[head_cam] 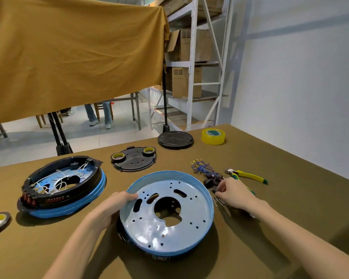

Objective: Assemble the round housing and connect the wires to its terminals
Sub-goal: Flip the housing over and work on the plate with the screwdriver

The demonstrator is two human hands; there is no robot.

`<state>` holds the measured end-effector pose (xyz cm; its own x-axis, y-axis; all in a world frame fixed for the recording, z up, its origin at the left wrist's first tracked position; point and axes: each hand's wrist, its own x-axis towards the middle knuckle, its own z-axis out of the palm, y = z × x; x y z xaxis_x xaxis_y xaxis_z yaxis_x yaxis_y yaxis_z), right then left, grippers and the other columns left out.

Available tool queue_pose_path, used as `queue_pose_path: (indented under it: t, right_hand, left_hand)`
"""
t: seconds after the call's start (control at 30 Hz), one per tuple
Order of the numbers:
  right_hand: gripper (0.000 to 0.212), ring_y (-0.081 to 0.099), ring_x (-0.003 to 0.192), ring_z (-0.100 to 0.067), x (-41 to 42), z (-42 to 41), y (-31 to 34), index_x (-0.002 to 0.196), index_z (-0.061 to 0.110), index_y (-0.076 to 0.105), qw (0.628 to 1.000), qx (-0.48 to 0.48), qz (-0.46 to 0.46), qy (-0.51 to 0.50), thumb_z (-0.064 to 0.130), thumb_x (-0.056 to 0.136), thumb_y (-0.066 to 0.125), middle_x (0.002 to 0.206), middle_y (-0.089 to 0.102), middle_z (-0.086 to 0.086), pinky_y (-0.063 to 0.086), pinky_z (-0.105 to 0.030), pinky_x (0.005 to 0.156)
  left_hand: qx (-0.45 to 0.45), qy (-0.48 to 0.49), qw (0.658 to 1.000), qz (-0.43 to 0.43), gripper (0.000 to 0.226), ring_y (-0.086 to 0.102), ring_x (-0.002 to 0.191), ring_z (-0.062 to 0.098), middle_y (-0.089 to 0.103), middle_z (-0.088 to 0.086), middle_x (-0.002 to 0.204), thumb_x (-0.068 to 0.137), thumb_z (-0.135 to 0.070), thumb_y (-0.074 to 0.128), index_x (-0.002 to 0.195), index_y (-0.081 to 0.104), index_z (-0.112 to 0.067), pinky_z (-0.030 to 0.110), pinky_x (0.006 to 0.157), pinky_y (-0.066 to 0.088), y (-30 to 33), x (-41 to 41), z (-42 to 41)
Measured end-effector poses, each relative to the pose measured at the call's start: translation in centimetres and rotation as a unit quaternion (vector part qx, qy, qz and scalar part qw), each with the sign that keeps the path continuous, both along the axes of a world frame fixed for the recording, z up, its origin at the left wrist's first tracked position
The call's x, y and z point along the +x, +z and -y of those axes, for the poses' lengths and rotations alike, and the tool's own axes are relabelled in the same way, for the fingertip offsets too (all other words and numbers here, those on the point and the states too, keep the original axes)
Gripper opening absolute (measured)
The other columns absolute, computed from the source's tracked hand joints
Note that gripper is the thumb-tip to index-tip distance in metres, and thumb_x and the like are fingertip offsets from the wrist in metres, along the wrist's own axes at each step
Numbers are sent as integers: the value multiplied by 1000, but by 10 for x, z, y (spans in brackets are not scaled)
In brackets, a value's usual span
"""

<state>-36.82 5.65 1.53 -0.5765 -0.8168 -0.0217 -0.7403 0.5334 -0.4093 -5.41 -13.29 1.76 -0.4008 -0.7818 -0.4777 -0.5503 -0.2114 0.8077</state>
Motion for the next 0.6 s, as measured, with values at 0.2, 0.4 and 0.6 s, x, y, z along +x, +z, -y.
queue_pose_path:
  t: [0.2, 0.4, 0.6]
  right_hand:
    - [27, 66, 95, -17, 10, -1, -8, 103, 28, 73, 997, 21, -74, 0, 49, 86, 75, 102, 71, 4, 53, -32, 71]
    - [8, 68, 85, -16, 7, 8, -7, 85, 22, 76, 999, 20, -13, -31, 28, 85, 81, 91, 73, 1, 61, -39, 79]
    - [7, 68, 82, -16, 9, 6, -5, 83, 18, 74, 999, -12, -7, -32, 22, 88, 78, 86, 74, 0, 59, -36, 77]
  left_hand:
    - [8, 11, 1000, 2, 27, 75, 80, 34, 78, 14, 79, 97, -34, 67, 107, 66, -8, 37, 64, 56, -5, -1, 2]
    - [-3, 22, 1000, -5, 26, 73, 81, 34, 78, 14, 79, 96, -33, 69, 106, 66, -8, 38, 67, 55, -8, -2, 1]
    - [-3, 24, 1000, -13, 25, 71, 85, 34, 74, 17, 92, 98, -32, 65, 108, 63, -9, 39, 74, 54, -9, -5, -3]
